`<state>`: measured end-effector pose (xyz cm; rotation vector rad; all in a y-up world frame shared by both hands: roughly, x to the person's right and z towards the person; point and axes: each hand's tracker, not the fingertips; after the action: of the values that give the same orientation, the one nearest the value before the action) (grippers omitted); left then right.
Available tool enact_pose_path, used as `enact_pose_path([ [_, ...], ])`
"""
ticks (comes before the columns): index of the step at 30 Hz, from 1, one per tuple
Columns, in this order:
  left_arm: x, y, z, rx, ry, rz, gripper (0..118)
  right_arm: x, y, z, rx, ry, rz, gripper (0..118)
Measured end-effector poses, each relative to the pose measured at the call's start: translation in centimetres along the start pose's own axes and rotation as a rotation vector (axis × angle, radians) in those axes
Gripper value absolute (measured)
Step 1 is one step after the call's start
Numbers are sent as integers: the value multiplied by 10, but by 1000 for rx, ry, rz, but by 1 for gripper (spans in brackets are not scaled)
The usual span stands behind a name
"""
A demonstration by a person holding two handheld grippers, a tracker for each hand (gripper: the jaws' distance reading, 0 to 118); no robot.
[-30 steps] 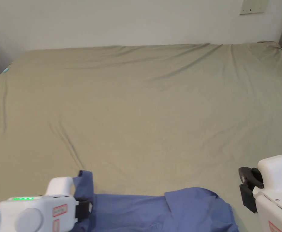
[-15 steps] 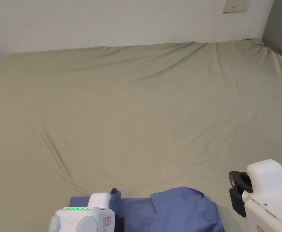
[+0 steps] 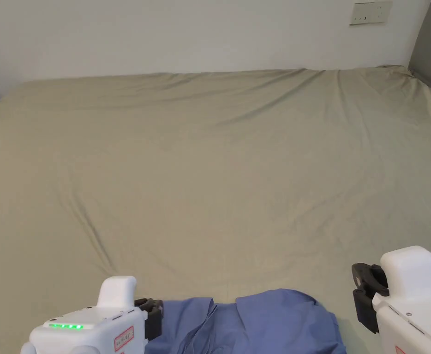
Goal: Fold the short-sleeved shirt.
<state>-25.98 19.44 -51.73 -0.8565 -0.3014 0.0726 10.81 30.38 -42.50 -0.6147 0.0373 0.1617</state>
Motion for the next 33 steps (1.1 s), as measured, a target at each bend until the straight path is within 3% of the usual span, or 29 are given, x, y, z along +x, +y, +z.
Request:
enact_pose_path([
  [3,0,-23,-15,-29,119,-124,0,-4,0,2,1,5,6,1],
  [6,14,-51,-36,-94,121,-236,0,-8,0,2,-4,9,18,1],
  [10,41,-74,-52,-104,99,-283,0,-10,-1,5,-7,11,26,1],
  [14,69,-82,-52,-52,180,-373,0,-10,-2,6,-16,9,27,1],
  [16,78,-84,-50,-39,90,-381,0,-10,-2,6,-18,9,32,1],
  [21,111,-93,-54,-32,20,-473,0,-11,-3,4,-25,14,35,1],
  [23,112,-88,-51,-28,-17,-447,0,-12,-3,4,-25,18,34,1],
  [28,82,-59,-33,-57,-371,-93,0,-12,-1,2,-25,18,32,1],
  [32,29,-35,-10,12,-437,104,0,-12,2,1,-22,20,36,1],
  [33,11,-30,-6,21,-435,154,5,-12,3,1,-22,21,38,1],
])
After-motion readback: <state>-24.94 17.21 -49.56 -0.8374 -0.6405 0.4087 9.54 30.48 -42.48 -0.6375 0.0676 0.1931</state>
